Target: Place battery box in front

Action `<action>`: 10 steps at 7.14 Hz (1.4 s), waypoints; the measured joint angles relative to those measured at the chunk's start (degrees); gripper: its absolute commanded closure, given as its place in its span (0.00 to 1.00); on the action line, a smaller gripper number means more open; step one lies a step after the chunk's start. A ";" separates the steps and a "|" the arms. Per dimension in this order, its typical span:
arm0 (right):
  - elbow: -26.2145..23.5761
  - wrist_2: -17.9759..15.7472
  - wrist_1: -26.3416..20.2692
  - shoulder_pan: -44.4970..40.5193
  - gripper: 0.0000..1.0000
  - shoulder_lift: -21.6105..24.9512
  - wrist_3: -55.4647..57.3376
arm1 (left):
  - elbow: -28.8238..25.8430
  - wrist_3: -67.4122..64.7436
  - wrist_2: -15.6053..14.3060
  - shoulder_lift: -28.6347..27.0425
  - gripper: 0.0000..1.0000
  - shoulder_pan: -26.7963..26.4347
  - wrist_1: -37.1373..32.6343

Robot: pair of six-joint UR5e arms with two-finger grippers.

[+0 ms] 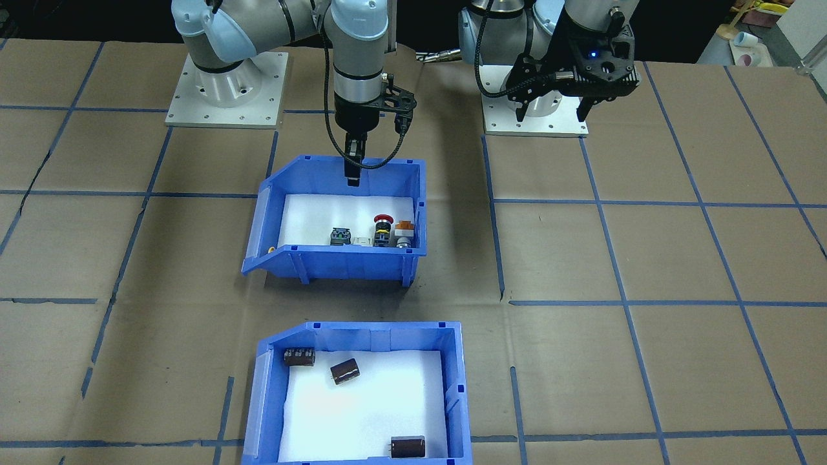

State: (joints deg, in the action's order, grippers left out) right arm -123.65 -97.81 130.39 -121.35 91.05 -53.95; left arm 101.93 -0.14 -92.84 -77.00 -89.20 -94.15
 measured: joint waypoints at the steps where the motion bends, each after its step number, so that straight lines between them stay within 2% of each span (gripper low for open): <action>1: 0.41 0.06 -1.21 1.69 0.00 1.72 0.51 | -0.30 0.08 -0.78 -0.40 0.00 -0.01 -0.62; 3: 3.82 0.30 -7.47 7.99 0.00 3.93 3.12 | -0.61 0.50 -0.97 -0.92 0.01 -0.01 -0.52; 5: 9.30 1.17 -16.43 16.11 0.00 4.71 7.44 | -0.20 2.83 -0.73 -0.98 0.01 -0.07 4.40; 7: 14.63 4.83 -24.34 24.39 0.00 4.64 13.78 | 0.37 3.62 1.08 -1.04 0.01 -0.10 6.94; 9: 17.46 5.90 -26.44 30.49 0.00 4.48 24.04 | 0.44 3.58 2.29 -1.12 0.01 -0.10 7.50; 10: 18.18 6.11 -26.77 31.59 0.00 4.43 33.02 | 0.49 3.62 2.59 -1.11 0.01 -0.10 7.66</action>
State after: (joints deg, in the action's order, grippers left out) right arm -105.47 -91.70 103.63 -89.76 95.48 -20.93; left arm 102.42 3.48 -90.25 -78.11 -89.30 -86.49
